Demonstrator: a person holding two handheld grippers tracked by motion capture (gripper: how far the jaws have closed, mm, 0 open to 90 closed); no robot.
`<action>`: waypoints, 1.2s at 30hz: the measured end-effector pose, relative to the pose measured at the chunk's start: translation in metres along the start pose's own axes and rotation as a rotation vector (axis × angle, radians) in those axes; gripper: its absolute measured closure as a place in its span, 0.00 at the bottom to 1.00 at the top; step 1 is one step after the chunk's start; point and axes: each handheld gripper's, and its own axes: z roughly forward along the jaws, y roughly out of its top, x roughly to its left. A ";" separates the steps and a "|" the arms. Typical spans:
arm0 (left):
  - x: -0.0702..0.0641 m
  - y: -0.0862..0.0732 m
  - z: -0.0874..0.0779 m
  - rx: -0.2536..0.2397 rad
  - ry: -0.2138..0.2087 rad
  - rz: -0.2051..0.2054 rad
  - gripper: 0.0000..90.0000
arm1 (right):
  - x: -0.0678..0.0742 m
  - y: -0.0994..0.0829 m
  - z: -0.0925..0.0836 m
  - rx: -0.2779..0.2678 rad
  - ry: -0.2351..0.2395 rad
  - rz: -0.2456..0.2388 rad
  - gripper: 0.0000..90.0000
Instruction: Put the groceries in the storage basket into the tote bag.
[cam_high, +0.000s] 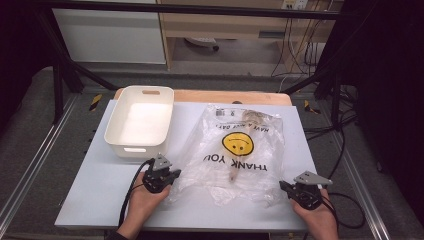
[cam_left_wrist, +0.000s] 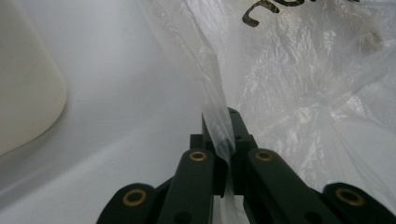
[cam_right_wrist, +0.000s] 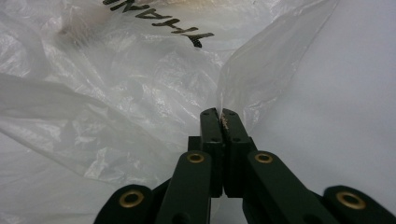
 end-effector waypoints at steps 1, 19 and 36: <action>0.000 0.000 0.000 0.003 -0.001 0.003 1.00 | 0.001 0.000 -0.001 0.004 -0.001 0.000 0.97; 0.000 -0.002 0.000 0.013 -0.007 0.001 1.00 | 0.008 -0.005 0.006 0.108 -0.009 0.028 0.25; -0.004 0.002 -0.008 -0.010 -0.047 0.000 1.00 | 0.023 0.001 0.006 0.114 0.075 -0.069 0.98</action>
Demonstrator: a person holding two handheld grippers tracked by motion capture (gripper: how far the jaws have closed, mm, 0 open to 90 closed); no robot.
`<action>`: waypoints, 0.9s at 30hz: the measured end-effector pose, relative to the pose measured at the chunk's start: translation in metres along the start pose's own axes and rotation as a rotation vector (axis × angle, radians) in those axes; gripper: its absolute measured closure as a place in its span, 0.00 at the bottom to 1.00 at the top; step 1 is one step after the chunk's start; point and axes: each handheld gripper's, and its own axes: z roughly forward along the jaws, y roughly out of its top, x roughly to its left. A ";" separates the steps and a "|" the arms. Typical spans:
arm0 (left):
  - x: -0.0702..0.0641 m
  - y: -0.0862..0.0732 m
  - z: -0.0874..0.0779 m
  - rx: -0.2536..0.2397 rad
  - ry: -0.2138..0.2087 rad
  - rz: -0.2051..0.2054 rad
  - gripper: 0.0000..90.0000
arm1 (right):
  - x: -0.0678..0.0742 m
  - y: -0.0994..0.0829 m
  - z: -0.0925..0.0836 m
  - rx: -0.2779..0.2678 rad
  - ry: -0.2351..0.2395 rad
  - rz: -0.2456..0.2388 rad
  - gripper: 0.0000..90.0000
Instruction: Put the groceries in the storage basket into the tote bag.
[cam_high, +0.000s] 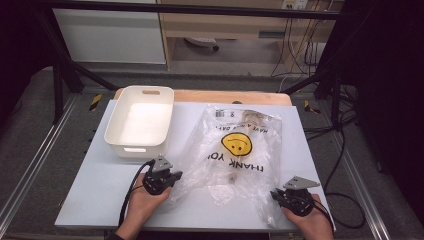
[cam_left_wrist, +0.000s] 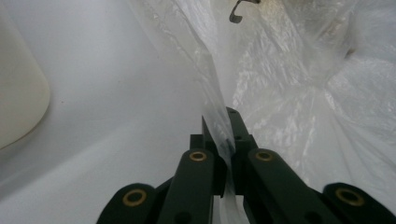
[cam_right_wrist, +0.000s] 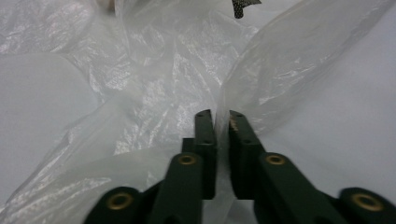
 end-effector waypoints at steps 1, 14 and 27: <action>0.000 0.001 -0.001 -0.003 -0.004 0.000 1.00 | 0.000 0.002 0.001 -0.004 0.006 -0.006 1.00; 0.019 0.032 -0.020 0.014 -0.016 0.009 1.00 | -0.011 0.056 -0.019 -0.127 -0.014 -0.071 1.00; 0.032 0.058 -0.030 0.001 -0.027 0.011 1.00 | -0.031 0.095 -0.024 -0.185 -0.025 -0.086 1.00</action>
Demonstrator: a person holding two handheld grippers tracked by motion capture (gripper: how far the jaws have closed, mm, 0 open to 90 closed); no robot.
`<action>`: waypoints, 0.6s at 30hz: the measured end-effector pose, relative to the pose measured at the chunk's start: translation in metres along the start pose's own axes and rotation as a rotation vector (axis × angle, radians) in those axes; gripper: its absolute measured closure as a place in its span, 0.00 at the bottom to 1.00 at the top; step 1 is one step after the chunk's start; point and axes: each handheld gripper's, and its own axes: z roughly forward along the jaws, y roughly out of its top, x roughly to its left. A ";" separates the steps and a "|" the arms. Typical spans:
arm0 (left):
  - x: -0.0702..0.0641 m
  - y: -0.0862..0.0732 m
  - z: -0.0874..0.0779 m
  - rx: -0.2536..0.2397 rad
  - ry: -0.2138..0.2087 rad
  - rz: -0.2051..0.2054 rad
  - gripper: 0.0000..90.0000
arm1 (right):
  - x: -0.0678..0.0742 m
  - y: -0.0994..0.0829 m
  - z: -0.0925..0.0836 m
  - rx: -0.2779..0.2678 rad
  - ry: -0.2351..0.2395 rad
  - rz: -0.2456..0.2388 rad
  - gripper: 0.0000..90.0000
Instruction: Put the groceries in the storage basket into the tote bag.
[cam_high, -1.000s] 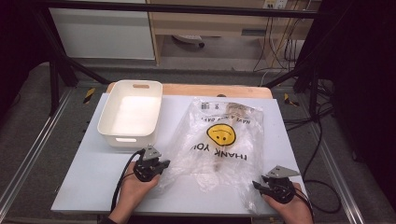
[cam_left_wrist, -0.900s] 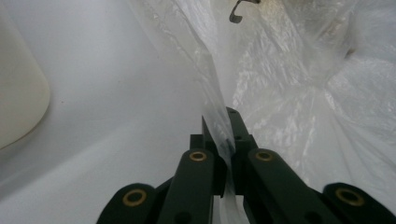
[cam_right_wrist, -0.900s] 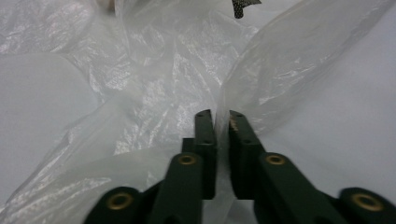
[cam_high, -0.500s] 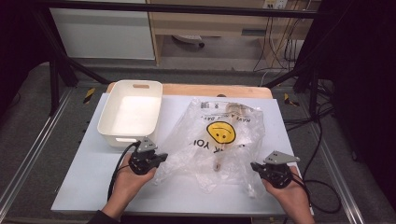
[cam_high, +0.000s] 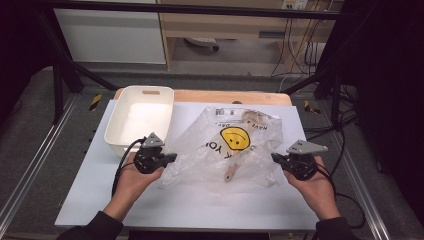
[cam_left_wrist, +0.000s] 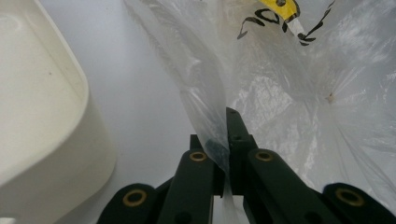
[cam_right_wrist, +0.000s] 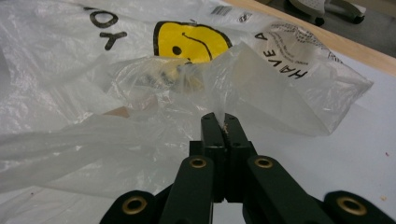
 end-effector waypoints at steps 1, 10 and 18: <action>0.001 0.001 0.000 0.001 0.002 0.002 1.00 | -0.001 0.002 0.001 -0.003 -0.003 0.004 1.00; 0.001 0.011 -0.005 -0.007 -0.004 0.014 1.00 | -0.005 0.016 0.002 -0.023 0.001 0.008 1.00; 0.007 0.015 -0.007 -0.021 -0.008 -0.008 1.00 | -0.009 0.020 0.001 -0.030 0.001 0.007 1.00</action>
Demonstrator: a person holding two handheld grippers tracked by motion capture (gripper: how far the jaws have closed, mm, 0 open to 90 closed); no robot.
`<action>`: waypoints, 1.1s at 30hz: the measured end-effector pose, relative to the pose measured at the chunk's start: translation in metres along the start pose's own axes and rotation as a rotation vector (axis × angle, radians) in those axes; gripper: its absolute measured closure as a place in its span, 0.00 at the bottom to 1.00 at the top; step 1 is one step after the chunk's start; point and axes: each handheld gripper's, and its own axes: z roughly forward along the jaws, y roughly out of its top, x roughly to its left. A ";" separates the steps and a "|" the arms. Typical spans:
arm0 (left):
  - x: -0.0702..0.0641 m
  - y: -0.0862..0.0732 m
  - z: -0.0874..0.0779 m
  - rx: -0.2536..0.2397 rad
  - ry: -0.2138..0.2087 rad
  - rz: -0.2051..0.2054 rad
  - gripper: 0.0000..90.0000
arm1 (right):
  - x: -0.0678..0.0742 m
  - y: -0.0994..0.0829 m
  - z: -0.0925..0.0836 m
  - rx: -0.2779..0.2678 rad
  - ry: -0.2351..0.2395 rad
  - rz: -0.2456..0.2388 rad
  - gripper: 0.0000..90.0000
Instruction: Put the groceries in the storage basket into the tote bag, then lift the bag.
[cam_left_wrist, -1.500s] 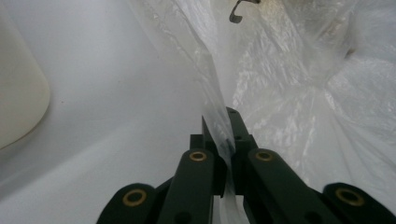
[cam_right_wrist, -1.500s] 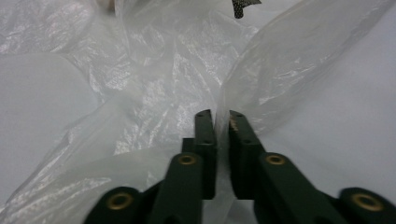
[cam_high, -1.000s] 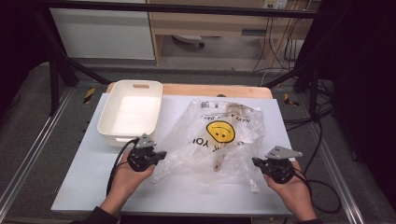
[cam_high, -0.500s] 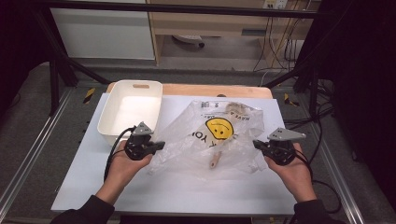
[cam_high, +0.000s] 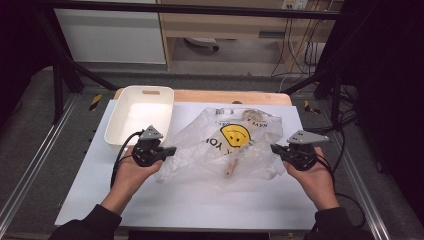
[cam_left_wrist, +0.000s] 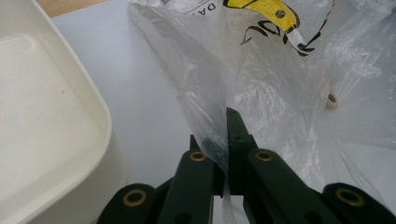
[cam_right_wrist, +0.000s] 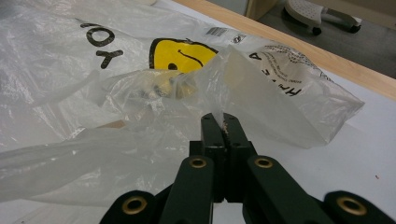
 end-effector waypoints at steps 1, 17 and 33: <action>0.001 0.001 -0.001 -0.003 0.000 -0.001 1.00 | 0.000 0.000 0.000 0.000 0.002 0.005 1.00; 0.007 0.033 -0.012 -0.043 0.002 -0.002 1.00 | -0.013 0.019 -0.004 -0.025 -0.005 0.011 1.00; 0.021 0.062 -0.016 -0.056 0.010 -0.019 1.00 | -0.033 0.044 -0.009 -0.046 -0.004 0.027 1.00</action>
